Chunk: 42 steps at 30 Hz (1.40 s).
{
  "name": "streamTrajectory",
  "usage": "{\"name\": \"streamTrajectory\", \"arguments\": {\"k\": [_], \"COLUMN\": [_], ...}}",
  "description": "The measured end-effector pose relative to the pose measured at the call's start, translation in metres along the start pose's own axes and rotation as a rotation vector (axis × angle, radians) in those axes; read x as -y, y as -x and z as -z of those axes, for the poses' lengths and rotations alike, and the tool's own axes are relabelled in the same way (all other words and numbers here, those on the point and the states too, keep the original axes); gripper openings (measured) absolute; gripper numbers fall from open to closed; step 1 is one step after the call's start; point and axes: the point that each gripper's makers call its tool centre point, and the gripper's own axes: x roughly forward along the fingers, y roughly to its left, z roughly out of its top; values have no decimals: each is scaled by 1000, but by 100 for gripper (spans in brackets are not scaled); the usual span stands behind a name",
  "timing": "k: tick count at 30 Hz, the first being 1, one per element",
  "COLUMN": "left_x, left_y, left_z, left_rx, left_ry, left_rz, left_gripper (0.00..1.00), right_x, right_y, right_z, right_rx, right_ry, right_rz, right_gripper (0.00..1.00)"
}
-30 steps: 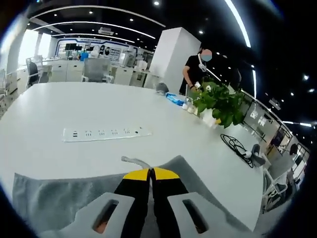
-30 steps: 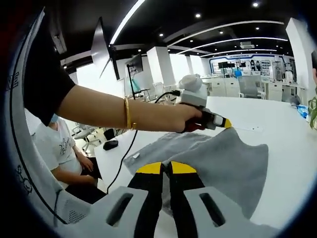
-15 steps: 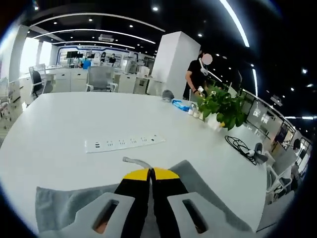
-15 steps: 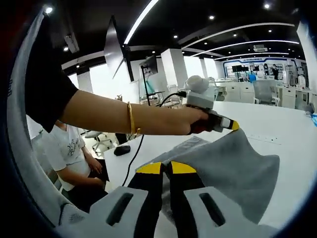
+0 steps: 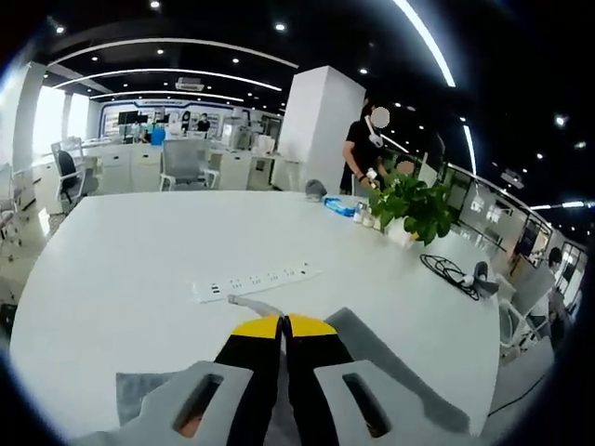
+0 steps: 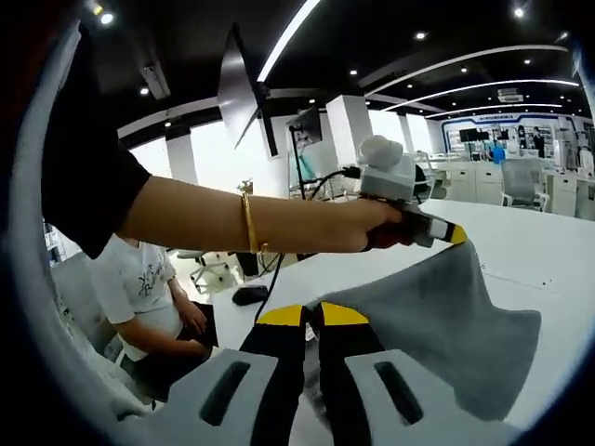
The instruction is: Fold the towel on the table until its edges align and the towel forms a compact rectangular stack.
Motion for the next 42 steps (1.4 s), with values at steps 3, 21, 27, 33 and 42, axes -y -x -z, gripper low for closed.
{"name": "streamTrajectory", "arguments": {"k": [3, 21, 27, 33, 42], "left_x": [-6, -65, -84, -103, -111], "left_y": [7, 42, 48, 52, 65], "left_z": [3, 3, 34, 61, 48], "left_rx": [-6, 27, -13, -29, 5], "left_ry": [-9, -3, 8, 58, 58], "left_rz": [-9, -67, -111, -125, -129], "left_gripper": [0, 0, 1, 1, 0], "right_x": [-3, -39, -45, -53, -62], "right_y": [-14, -78, -103, -113, -124], "right_z": [4, 2, 31, 48, 47], "right_rx": [-12, -15, -82, -113, -121], "right_ry": [14, 95, 104, 106, 124], "right_rz": [-3, -76, -87, -108, -141], "right_gripper": [2, 2, 2, 2, 2]}}
